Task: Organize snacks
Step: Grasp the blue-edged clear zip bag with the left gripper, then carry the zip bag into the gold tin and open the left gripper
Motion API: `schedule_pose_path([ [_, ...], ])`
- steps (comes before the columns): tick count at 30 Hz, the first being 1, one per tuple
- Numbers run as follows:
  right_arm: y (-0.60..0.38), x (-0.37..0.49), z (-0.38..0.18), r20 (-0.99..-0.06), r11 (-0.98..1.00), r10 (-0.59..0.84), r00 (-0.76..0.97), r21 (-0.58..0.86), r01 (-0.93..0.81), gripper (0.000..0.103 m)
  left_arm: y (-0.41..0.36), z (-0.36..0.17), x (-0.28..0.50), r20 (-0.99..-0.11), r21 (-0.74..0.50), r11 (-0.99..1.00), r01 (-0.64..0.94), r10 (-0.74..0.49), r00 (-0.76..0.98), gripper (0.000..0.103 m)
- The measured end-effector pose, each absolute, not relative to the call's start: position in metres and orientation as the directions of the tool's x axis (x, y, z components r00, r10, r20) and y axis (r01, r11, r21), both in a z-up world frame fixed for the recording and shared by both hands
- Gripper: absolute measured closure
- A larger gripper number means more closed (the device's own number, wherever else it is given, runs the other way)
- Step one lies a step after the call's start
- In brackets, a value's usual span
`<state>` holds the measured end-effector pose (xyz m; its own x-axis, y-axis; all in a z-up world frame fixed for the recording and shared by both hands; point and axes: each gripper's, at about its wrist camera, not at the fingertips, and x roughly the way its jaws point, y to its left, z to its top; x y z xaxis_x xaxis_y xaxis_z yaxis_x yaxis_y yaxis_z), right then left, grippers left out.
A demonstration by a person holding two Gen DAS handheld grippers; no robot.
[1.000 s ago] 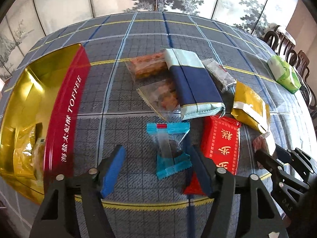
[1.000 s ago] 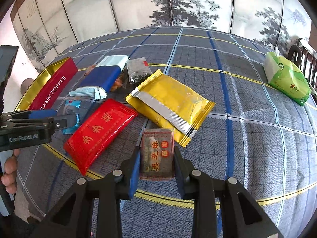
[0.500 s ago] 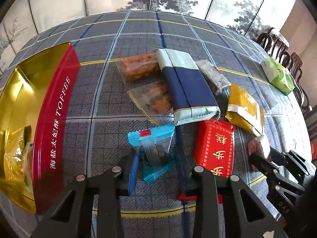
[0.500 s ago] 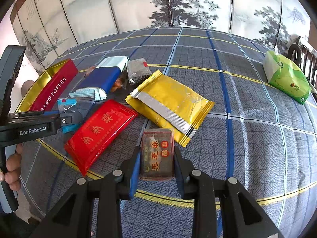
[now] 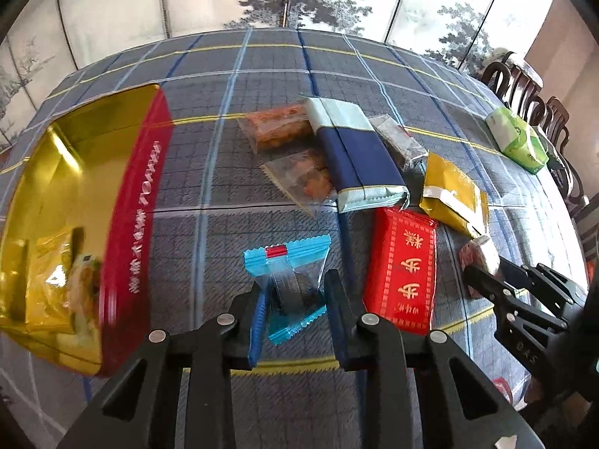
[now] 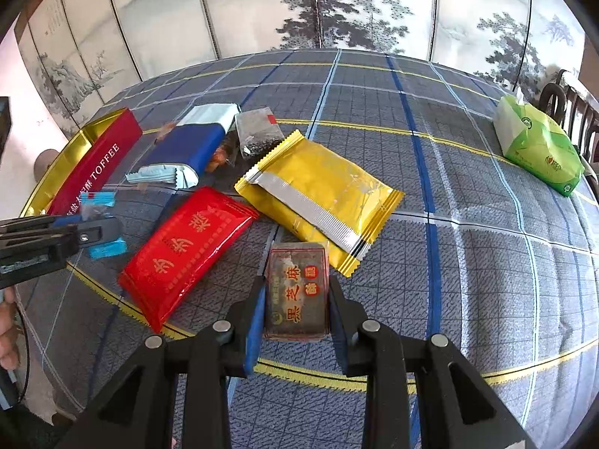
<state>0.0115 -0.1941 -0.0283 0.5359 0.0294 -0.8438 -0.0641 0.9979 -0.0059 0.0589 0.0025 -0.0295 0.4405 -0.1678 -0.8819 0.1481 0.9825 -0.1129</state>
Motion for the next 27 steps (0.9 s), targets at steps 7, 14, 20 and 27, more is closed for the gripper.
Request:
schedule_pose_path([
  [7, -0.189, 0.013, -0.029, -0.848, 0.997, -0.001, 0.530, -0.039, -0.061, 0.072, 0.013, -0.009, 0.044, -0.865, -0.099, 0.983, 0.156, -0.163, 0.474, 0.078],
  [14, -0.186, 0.014, -0.029, -0.850, 0.998, -0.027, 0.526, -0.056, -0.039, 0.072, 0.032, 0.012, 0.039, -0.843, -0.072, 0.987, 0.141, -0.136, 0.520, 0.077],
  [20, -0.185, 0.014, -0.029, -0.852, 0.998, -0.048, 0.522, -0.064, -0.013, 0.072, 0.058, 0.019, 0.039, -0.834, -0.037, 0.994, 0.099, -0.086, 0.545, 0.077],
  [27, -0.183, 0.015, -0.029, -0.853, 0.997, -0.067, 0.517, -0.071, 0.012, 0.072, 0.102, 0.016, 0.047, -0.837, -0.001, 1.000, 0.018, -0.010, 0.548, 0.077],
])
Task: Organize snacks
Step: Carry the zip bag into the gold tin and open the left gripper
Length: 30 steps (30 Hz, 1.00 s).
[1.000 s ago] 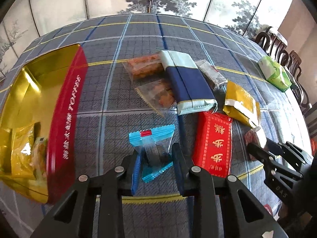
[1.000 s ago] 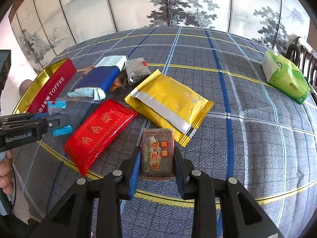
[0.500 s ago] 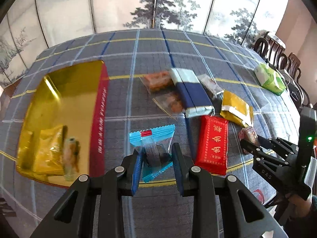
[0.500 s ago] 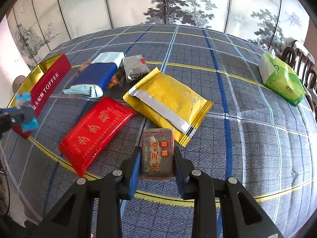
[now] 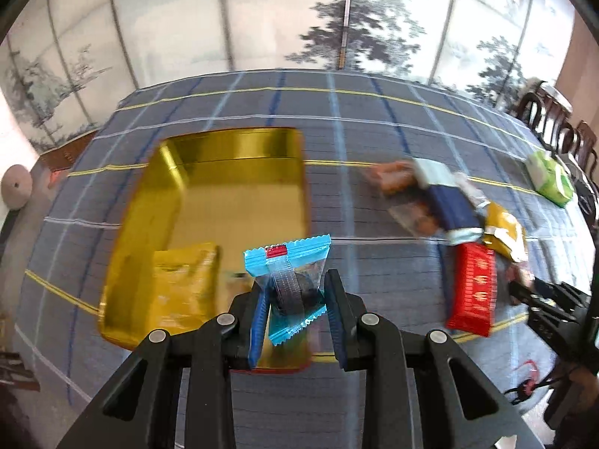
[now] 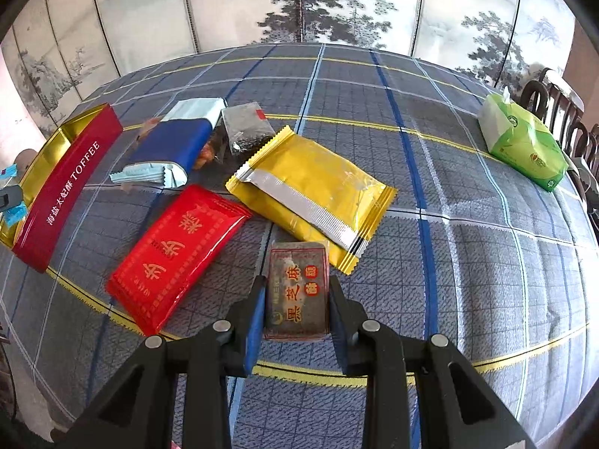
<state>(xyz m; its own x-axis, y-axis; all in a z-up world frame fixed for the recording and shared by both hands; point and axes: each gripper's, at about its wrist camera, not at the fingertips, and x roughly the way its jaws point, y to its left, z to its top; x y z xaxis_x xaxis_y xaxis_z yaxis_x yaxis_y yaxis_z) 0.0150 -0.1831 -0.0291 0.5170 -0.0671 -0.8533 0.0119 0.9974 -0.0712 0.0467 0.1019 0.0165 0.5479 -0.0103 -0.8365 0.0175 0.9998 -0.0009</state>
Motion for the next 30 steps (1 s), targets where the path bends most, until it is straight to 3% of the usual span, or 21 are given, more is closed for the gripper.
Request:
schedule_pose_path([
  [12, -0.180, 0.016, -0.030, -0.855, 0.995, -0.101, 0.509, -0.084, 0.056, 0.072, 0.163, -0.006, 0.052, -0.864, 0.031, 0.996, -0.085, 0.070, 0.499, 0.077],
  [30, -0.173, 0.018, -0.031, -0.858, 0.991, -0.130, 0.496, -0.101, 0.085, 0.072, 0.177, -0.027, 0.051, -0.882, 0.027, 0.997, -0.066, 0.055, 0.468, 0.076],
])
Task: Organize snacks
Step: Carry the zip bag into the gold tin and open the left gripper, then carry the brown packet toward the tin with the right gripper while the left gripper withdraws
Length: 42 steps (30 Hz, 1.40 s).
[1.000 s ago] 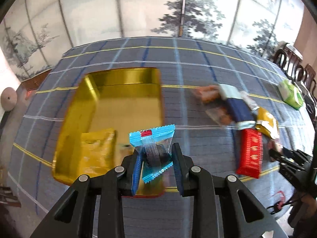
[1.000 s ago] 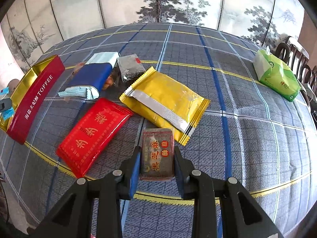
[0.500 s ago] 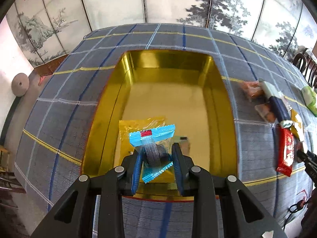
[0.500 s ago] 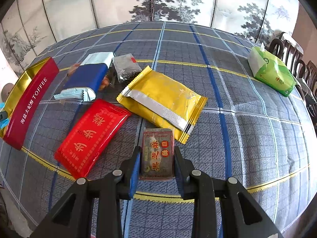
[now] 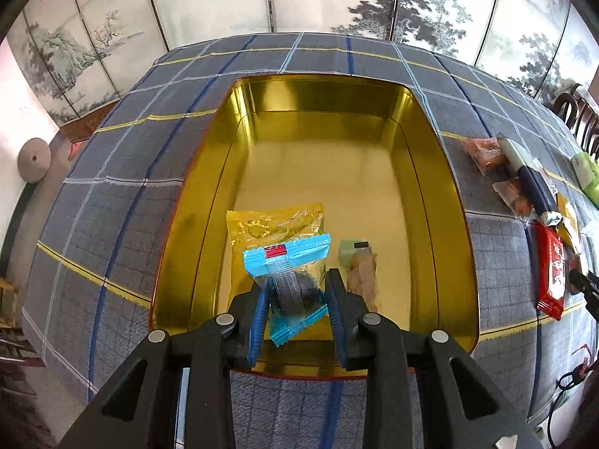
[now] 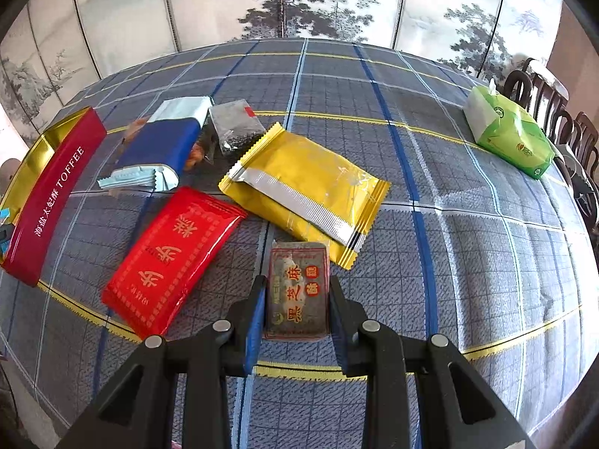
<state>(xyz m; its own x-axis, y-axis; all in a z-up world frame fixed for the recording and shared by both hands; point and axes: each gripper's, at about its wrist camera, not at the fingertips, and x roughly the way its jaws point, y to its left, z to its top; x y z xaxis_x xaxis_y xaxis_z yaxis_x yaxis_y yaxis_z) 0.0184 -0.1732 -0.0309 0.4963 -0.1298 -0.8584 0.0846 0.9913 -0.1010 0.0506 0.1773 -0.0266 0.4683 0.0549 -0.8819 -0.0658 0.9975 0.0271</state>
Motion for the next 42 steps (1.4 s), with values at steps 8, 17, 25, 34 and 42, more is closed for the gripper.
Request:
schedule_pose_path([
  [8, -0.172, 0.017, -0.031, -0.859, 0.991, -0.129, 0.496, -0.096, 0.091, 0.072, 0.176, -0.031, 0.048, -0.883, 0.034, 0.997, -0.062, 0.059, 0.466, 0.074],
  [17, -0.172, 0.012, -0.028, -0.863, 0.992, -0.118, 0.492, -0.080, 0.098, 0.073, 0.176, -0.029, 0.044, -0.881, 0.008, 0.998, -0.057, 0.035, 0.472, 0.064],
  [25, -0.159, 0.011, -0.010, -0.848, 0.994, -0.110, 0.519, -0.080, 0.080, 0.073, 0.178, -0.014, 0.037, -0.853, 0.003, 0.999, -0.049, 0.029, 0.521, 0.048],
  [34, -0.092, 0.026, 0.023, -0.815, 0.996, -0.003, 0.580, -0.055, -0.073, 0.073, 0.203, 0.008, 0.020, -0.825, -0.012, 0.995, -0.100, 0.046, 0.563, 0.044],
  [42, -0.006, 0.043, 0.024, -0.816, 0.968, 0.128, 0.564, -0.022, -0.251, 0.073, 0.233, 0.013, 0.004, -0.820, 0.000, 0.985, -0.172, 0.098, 0.564, 0.041],
])
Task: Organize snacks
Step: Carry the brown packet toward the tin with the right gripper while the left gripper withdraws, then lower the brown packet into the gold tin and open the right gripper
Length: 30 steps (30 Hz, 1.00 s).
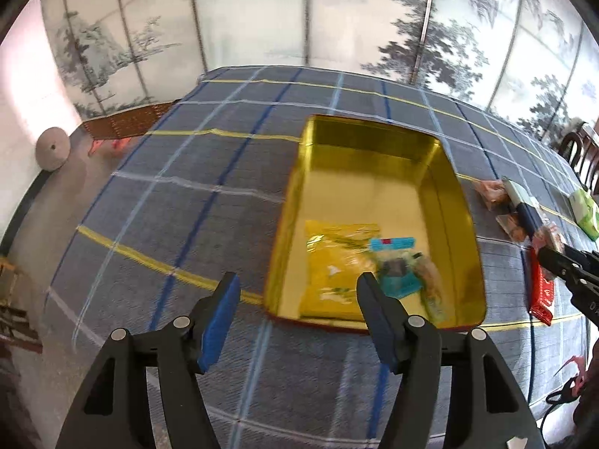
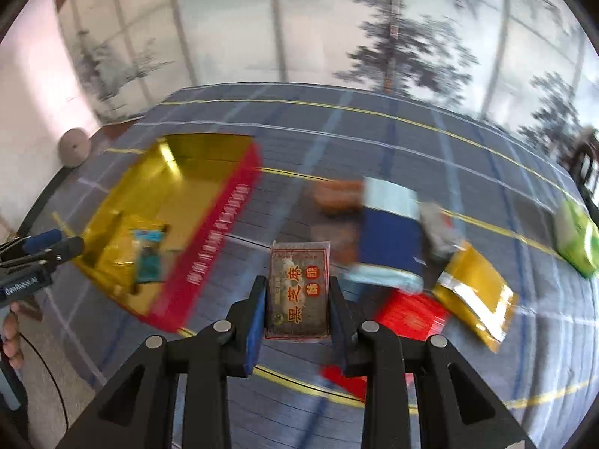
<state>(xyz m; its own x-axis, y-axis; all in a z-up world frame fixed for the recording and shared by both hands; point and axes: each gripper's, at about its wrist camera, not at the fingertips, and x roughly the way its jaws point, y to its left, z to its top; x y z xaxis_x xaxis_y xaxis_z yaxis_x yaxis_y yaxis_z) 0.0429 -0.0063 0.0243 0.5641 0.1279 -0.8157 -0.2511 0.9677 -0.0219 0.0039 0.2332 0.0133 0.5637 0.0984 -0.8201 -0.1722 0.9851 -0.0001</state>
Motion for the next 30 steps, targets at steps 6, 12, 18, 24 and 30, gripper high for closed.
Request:
schedule_pose_path([
  [6, 0.044, 0.046, 0.023, -0.814, 0.940, 0.186, 0.550, -0.016, -0.341, 0.073, 0.256, 0.010, -0.008, -0.828, 0.015, 0.972, -0.233, 0.142, 0.542, 0.041],
  [12, 0.077, 0.051, 0.017, -0.821, 0.921, 0.204, 0.533, -0.024, -0.390, 0.073, 0.273, 0.009, -0.018, -0.830, 0.038, 0.959, -0.281, 0.187, 0.526, 0.040],
  [18, 0.098, 0.052, 0.008, -0.835, 0.906, 0.205, 0.511, -0.036, -0.422, 0.073, 0.283, 0.006, -0.024, -0.835, 0.049, 0.953, -0.298, 0.203, 0.512, 0.039],
  [24, 0.103, 0.054, 0.000, -0.846, 0.901, 0.191, 0.499, -0.050, -0.431, 0.073, 0.289, 0.003, -0.027, -0.839, 0.042, 0.950, -0.308, 0.202, 0.506, 0.039],
  [30, 0.110, 0.056, -0.010, -0.857, 0.893, 0.178, 0.484, -0.065, -0.444, 0.073, 0.292, 0.002, -0.028, -0.842, 0.031, 0.946, -0.322, 0.198, 0.501, 0.039],
])
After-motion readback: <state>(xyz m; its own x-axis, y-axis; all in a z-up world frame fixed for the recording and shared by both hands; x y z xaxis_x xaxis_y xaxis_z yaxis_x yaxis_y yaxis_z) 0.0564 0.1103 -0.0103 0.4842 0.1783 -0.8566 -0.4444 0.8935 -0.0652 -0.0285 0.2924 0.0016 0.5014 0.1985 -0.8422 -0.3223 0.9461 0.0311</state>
